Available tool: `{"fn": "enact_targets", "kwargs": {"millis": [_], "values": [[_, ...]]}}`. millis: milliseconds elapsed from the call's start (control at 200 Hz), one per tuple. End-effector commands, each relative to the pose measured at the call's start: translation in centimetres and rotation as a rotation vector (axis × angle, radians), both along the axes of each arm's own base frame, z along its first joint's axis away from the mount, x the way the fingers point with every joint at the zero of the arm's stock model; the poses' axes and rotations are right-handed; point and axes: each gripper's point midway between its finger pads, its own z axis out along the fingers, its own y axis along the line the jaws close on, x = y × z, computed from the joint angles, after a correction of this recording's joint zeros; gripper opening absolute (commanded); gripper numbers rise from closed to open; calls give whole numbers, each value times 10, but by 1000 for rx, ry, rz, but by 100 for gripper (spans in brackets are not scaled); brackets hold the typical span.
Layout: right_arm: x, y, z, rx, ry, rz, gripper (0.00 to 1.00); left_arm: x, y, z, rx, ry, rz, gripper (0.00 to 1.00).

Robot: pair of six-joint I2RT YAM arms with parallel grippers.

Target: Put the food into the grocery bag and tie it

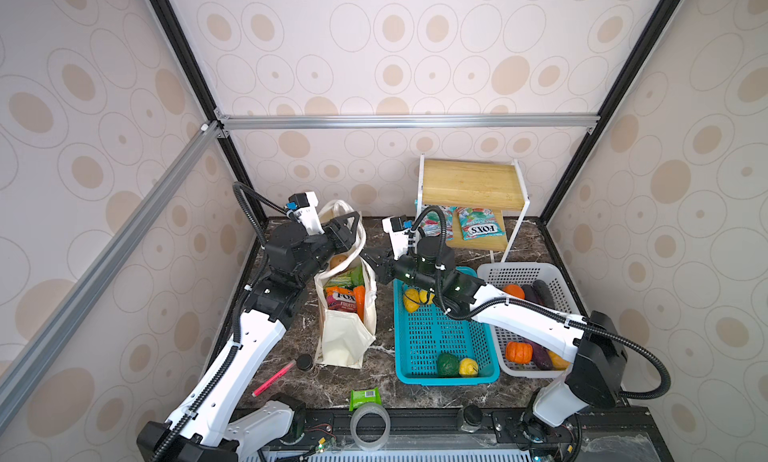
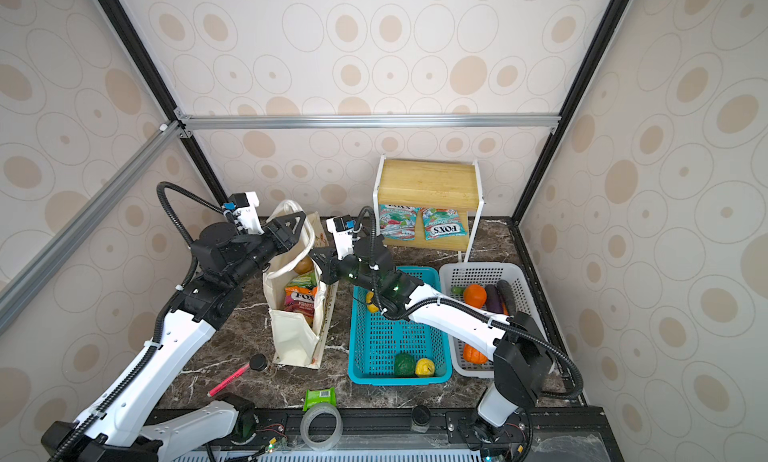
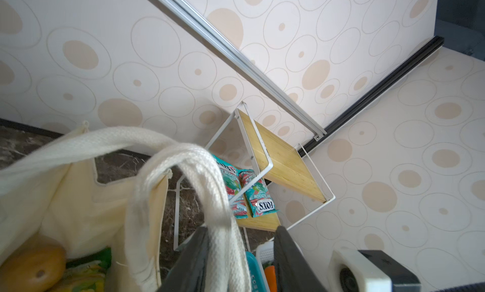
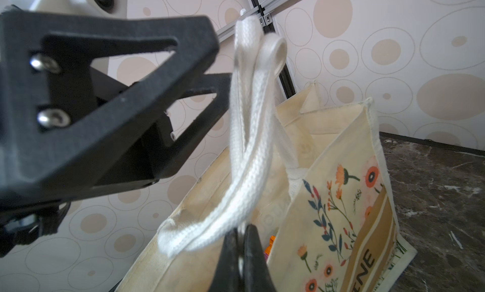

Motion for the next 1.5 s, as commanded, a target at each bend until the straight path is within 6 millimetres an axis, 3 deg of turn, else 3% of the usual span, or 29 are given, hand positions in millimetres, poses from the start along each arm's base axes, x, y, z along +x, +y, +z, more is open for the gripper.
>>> {"fn": "enact_targets", "kwargs": {"millis": [0,185,315,355,420,565,680,780,945,1075,1140,1220,1260,1495], "values": [[-14,3,18,56,-26,50,0,4,-2,13,-6,-46,-14,22],[-17,-1,16,67,-22,51,0,-3,5,24,9,-74,13,0],[-16,-4,12,52,-7,51,0,-11,12,34,16,-98,33,0],[-15,-5,11,60,0,53,0,-14,13,35,12,-105,36,7],[-16,-2,9,43,2,74,0,-17,14,36,-3,-114,34,34],[-21,4,13,53,0,121,0,-11,6,28,7,-88,2,46],[-26,5,15,68,-7,153,0,1,4,16,34,-54,12,47],[-27,7,11,61,-2,161,0,6,0,13,25,-59,3,45],[-21,2,8,61,2,116,0,5,6,17,13,-72,34,21],[-15,-4,5,65,18,87,0,-6,16,26,6,-96,65,14],[-13,-4,4,65,23,84,0,-12,20,33,-5,-120,77,16],[-14,-2,3,70,26,91,0,-16,20,39,-11,-140,71,35],[-14,-2,4,72,28,94,0,-16,20,38,-12,-138,69,38],[-15,-3,2,68,27,97,0,-14,17,30,-39,-123,57,24]]}}
